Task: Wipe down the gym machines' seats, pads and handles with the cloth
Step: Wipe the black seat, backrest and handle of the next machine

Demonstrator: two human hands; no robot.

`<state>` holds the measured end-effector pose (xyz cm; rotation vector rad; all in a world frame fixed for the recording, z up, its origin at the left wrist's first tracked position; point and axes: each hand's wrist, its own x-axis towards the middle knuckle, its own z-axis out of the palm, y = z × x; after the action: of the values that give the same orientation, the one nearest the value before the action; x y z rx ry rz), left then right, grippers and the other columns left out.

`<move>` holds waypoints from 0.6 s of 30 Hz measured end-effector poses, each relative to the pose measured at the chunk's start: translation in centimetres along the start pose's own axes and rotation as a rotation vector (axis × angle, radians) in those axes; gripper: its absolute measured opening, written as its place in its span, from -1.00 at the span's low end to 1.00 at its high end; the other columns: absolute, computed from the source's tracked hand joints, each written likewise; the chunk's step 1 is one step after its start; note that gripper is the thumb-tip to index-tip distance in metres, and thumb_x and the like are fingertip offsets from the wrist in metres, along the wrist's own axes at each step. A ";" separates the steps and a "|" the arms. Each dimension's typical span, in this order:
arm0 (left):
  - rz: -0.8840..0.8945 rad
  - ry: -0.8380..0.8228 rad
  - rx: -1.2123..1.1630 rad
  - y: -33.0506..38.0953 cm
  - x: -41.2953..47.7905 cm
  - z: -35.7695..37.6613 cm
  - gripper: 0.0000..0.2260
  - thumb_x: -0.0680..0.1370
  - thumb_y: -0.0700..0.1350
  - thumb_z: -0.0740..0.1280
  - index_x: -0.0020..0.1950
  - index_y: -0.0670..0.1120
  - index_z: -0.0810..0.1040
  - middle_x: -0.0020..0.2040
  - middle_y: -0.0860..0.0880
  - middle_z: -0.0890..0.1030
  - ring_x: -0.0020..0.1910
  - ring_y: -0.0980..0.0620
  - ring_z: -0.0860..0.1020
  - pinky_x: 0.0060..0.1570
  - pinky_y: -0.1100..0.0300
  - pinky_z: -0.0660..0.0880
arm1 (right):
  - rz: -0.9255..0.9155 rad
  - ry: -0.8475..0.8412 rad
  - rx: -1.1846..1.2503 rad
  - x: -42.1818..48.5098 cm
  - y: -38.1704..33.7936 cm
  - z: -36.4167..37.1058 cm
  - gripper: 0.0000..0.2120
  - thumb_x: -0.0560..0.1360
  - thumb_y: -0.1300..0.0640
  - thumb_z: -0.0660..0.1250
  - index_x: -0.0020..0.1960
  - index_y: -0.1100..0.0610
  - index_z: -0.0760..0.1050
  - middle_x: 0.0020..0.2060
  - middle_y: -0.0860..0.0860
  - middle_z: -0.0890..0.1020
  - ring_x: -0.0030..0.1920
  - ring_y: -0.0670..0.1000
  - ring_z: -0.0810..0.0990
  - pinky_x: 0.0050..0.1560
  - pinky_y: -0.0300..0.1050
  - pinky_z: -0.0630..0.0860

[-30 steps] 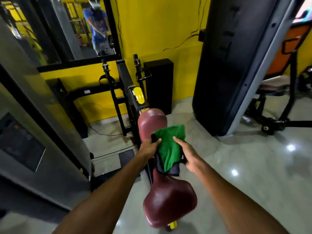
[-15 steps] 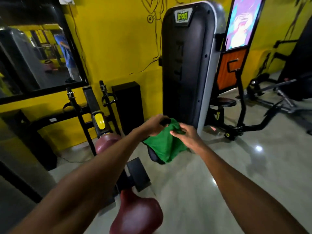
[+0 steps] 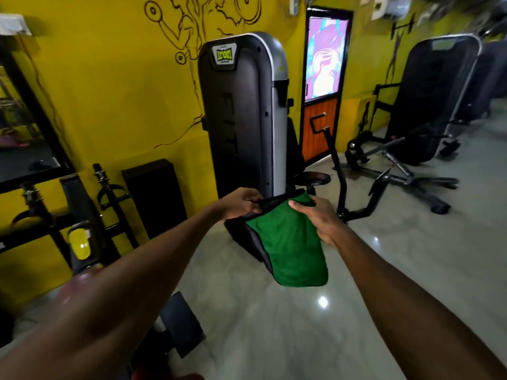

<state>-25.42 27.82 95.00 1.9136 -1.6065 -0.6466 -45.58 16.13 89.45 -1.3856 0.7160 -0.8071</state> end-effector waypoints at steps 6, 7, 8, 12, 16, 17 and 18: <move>0.062 -0.011 0.093 -0.9 11.7 3.1 -0.51 0.33 -0.12 0.60 0.18 -0.06 0.51 0.09 -0.05 0.60 0.08 -0.05 0.59 0.12 0.03 0.56 | -0.003 0.143 0.126 6.6 -0.3 -4.6 -0.82 0.41 0.24 0.58 -0.03 0.24 0.67 -0.10 0.17 0.75 -0.12 0.14 0.74 -0.07 -0.03 0.66; 0.095 0.011 0.144 -1.2 14.3 3.0 -0.56 0.35 -0.19 0.57 0.18 -0.07 0.53 0.09 -0.05 0.62 0.10 -0.07 0.59 0.14 0.06 0.55 | -0.012 0.175 0.098 8.4 -0.3 -5.6 -0.82 0.40 0.21 0.60 -0.04 0.22 0.68 -0.13 0.15 0.76 -0.13 0.12 0.75 -0.10 -0.06 0.66; 0.124 0.021 0.171 -1.1 16.5 2.8 -0.59 0.37 -0.25 0.52 0.19 -0.08 0.55 0.08 -0.03 0.62 0.11 -0.06 0.59 0.13 0.13 0.53 | -0.024 0.200 0.064 9.9 -0.3 -6.4 -0.81 0.39 0.18 0.62 -0.06 0.20 0.68 -0.15 0.11 0.76 -0.14 0.09 0.75 -0.12 -0.09 0.65; 0.166 -0.149 -0.061 -0.5 24.3 0.6 -0.57 0.40 -0.41 0.30 0.21 -0.09 0.52 0.01 -0.07 0.57 -0.06 -0.02 0.54 -0.14 0.17 0.47 | -0.039 0.288 -0.067 16.2 0.2 -9.8 -0.79 0.36 0.06 0.64 -0.09 0.11 0.70 -0.16 0.05 0.76 -0.12 0.01 0.75 -0.07 -0.11 0.66; 0.030 -0.188 -0.573 -0.7 32.4 -0.6 -0.65 0.39 -0.30 0.42 0.12 -0.01 0.55 0.02 -0.16 0.62 -0.04 -0.11 0.59 0.02 -0.02 0.52 | -0.010 0.400 0.004 22.4 0.2 -12.8 -0.65 0.32 -0.04 0.66 -0.03 0.15 0.70 -0.08 0.10 0.76 -0.02 0.09 0.75 0.08 0.06 0.67; 0.004 -0.230 -0.621 -1.0 33.6 -0.3 -0.61 0.39 -0.25 0.49 0.17 0.01 0.54 0.09 -0.14 0.65 0.04 -0.12 0.62 0.14 -0.07 0.51 | -0.006 0.421 0.055 23.6 0.0 -13.3 -0.64 0.34 -0.01 0.64 0.00 0.19 0.70 -0.06 0.12 0.76 -0.01 0.13 0.75 0.09 0.11 0.67; -0.002 -0.293 -0.599 -1.3 35.0 0.4 -0.55 0.40 -0.22 0.54 0.23 0.03 0.52 0.15 -0.09 0.66 0.10 -0.12 0.64 0.18 -0.09 0.51 | -0.009 0.437 0.109 24.9 -0.2 -13.8 -0.67 0.37 0.03 0.63 0.01 0.22 0.69 -0.06 0.15 0.76 -0.01 0.16 0.75 0.08 0.13 0.67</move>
<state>-18.88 -6.52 93.44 1.4220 -1.3592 -1.2890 -43.30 -12.25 89.47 -1.1244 0.9850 -1.1564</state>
